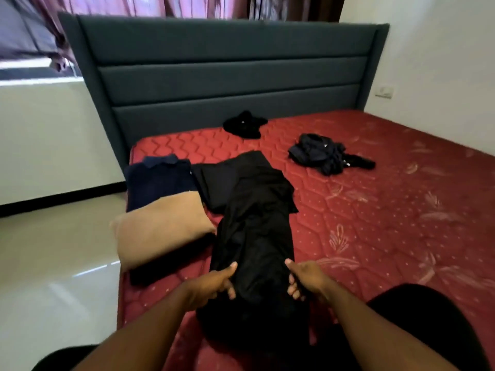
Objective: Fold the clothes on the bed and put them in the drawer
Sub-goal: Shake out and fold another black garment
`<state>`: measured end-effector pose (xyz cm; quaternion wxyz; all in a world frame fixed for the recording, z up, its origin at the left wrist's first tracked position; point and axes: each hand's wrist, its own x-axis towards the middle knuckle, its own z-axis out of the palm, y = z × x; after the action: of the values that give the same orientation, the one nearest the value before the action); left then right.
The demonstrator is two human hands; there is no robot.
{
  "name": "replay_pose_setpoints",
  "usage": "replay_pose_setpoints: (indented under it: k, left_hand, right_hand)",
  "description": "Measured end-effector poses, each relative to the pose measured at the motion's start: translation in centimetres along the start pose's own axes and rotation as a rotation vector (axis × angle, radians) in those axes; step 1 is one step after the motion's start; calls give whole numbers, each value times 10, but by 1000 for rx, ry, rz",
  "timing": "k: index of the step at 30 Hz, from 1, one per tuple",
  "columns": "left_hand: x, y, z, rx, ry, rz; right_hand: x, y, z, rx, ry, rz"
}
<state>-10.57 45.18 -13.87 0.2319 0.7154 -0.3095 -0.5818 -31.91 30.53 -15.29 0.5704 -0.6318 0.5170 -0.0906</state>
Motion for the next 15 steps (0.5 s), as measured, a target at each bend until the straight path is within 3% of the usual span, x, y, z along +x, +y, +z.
replay_pose_setpoints:
  k: [3, 5, 8, 11, 15]
  left_hand:
    - [14, 8, -12, 313, -14, -30]
    - [35, 19, -21, 327, 201, 130]
    - [70, 53, -33, 158, 533, 377]
    - [117, 85, -49, 79, 673, 432]
    - [179, 109, -69, -126, 753, 265]
  right_hand:
    - [19, -9, -8, 25, 122, -64]
    - [41, -16, -18, 37, 225, -137]
    - [83, -25, -33, 95, 307, -215]
    - [126, -38, -36, 321, 250, -200]
    - [171, -49, -28, 694, 0, -30]
